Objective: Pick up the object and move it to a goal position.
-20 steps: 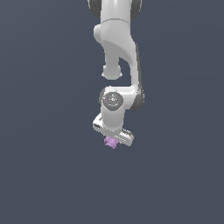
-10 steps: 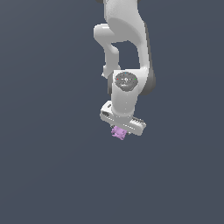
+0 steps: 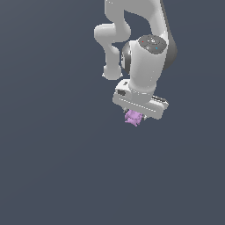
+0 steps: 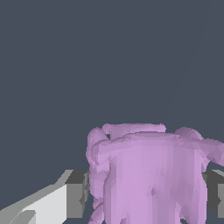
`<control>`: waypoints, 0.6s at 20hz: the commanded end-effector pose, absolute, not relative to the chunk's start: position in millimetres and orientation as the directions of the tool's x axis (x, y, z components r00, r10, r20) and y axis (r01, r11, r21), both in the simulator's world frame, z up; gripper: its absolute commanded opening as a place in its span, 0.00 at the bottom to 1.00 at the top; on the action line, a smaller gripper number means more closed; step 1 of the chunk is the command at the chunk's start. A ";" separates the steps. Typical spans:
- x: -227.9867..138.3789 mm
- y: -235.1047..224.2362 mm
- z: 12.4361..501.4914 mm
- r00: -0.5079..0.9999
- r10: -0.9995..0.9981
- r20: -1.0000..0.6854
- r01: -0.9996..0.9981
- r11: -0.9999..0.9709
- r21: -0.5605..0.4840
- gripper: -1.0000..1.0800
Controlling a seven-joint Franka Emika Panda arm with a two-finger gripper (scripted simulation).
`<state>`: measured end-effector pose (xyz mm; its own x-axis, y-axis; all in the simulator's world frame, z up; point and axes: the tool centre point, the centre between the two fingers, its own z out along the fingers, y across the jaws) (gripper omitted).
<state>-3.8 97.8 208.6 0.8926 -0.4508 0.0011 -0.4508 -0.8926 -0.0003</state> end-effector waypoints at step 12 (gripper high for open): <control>-15.2 128.9 259.1 0.892 -0.452 0.000 -0.452 -0.892 0.001 0.00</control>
<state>-15.2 128.8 258.9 0.8927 -0.4506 0.0014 -0.4506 -0.8927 -0.0004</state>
